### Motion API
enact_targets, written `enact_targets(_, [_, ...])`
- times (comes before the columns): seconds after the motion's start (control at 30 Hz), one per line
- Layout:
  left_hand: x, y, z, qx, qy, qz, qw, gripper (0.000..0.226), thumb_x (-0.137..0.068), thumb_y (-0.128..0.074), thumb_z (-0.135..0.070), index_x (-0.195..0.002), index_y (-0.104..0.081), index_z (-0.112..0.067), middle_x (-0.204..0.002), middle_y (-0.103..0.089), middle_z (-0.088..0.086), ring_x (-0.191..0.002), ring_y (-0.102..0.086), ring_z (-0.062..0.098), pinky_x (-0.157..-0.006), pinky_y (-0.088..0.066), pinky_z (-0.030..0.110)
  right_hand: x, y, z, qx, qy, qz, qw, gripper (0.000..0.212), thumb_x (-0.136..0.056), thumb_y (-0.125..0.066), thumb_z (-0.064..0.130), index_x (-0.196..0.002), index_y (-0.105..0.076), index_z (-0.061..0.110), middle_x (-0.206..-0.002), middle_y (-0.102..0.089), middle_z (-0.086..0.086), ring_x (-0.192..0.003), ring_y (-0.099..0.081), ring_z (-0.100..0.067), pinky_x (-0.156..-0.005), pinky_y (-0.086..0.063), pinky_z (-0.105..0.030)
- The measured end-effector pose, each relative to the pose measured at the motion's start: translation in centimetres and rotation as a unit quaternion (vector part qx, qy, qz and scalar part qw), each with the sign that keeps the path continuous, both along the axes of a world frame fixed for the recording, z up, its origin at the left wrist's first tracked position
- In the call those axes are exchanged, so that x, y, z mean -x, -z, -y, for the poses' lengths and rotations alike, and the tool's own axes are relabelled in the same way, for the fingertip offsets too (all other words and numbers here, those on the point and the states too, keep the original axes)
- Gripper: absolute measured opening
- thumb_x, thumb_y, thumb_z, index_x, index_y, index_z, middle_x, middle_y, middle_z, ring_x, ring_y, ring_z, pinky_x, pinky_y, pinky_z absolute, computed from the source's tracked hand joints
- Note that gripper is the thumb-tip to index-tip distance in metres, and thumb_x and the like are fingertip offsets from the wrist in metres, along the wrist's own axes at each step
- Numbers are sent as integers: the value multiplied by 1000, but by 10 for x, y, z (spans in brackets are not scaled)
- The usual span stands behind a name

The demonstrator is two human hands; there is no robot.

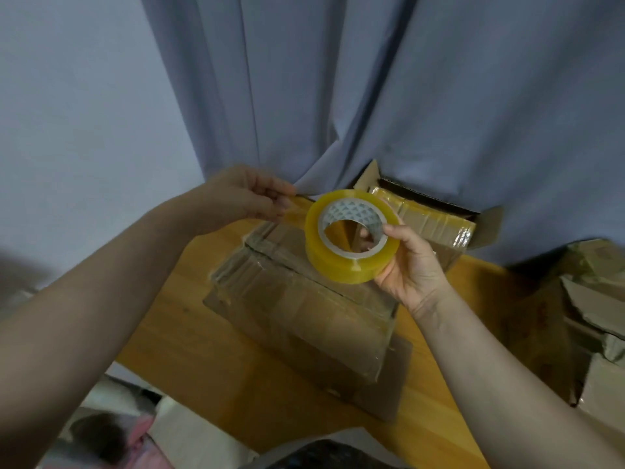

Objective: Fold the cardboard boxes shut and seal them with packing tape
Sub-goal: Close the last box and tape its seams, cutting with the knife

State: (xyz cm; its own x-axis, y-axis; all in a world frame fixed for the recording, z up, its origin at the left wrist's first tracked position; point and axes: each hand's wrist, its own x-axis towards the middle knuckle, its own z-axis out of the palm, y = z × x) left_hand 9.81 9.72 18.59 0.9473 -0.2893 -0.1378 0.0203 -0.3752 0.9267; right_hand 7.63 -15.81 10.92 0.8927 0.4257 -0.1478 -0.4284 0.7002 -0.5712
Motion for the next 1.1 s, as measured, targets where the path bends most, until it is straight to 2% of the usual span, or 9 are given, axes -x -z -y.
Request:
enact_targets(0.17, [7,-27,34,-184,14,188,965,16,-89,-63,-16,-90,-71,-2,-72,-68,6,-62,-65,3,-63,-51,9,11,11,1,-57,24,-97,993,96,-52,-87,12,-139,-46,9,-139,-50,-17,-105,-62,-26,-89,-53,-46])
enact_targets(0.23, [8,-39,46,-250,41,230,940,19,-90,-63,-21,-82,-70,-6,-68,-66,-2,-60,-62,-2,-60,-45,4,17,10,-3,-61,49,-127,989,73,-66,-77,16,-134,-52,17,-131,-58,-16,-111,-61,-32,-86,-52,-52])
enact_targets(0.3, [11,-53,56,-303,90,250,915,13,-86,-67,-14,-96,-73,-8,-74,-62,-14,-63,-59,-3,-62,-40,-2,21,10,-4,-63,73,-153,983,47,-83,-60,22,-129,-56,26,-119,-65,-16,-104,-64,-34,-77,-54,-52])
enact_targets(0.43, [11,-72,70,-384,127,285,869,23,-86,-65,-10,-107,-70,-6,-90,-68,-2,-80,-60,7,-67,-42,7,28,11,2,-71,60,-143,985,33,-93,-50,35,-126,-58,37,-112,-69,-14,-96,-66,-33,-74,-56,-46])
enact_targets(0.6, [14,-79,84,-441,84,300,842,24,-92,-55,-15,-89,-70,4,-84,-71,16,-77,-65,29,-72,-45,36,34,15,11,-34,0,-6,999,96,-58,-87,42,-142,-42,30,-140,-50,-11,-125,-50,-35,-75,-57,-47])
enact_targets(0.73, [9,-83,82,-456,44,327,827,26,-93,-56,-26,-96,-69,-4,-95,-65,9,-90,-58,24,-72,-41,32,43,8,20,88,-30,110,990,93,-58,-86,10,-137,-45,37,-142,-42,-7,-121,-53,-34,-77,-58,-44])
enact_targets(0.87, [2,-83,78,-429,-3,242,870,32,-96,-52,-24,-89,-66,4,-88,-69,17,-74,-68,30,-62,-50,32,49,-3,11,379,-17,249,891,88,-58,-83,2,-123,-52,53,-141,-31,9,-119,-48,-14,-87,-54,-30])
enact_targets(0.97, [-6,-80,64,-332,-49,180,925,27,-94,-56,-18,-85,-69,3,-80,-72,11,-75,-70,29,-53,-54,23,47,-11,0,464,38,267,844,52,-65,-85,11,-94,-60,47,-128,-43,2,-110,-52,-16,-85,-50,-25])
enact_targets(1.1, [-15,-63,41,-277,-82,133,948,21,-91,-61,-11,-82,-69,5,-72,-71,9,-54,-66,12,-47,-52,14,41,-22,-3,625,50,360,691,36,-62,-84,42,-78,-55,53,-155,-11,7,-144,0,-17,-118,-8,-40])
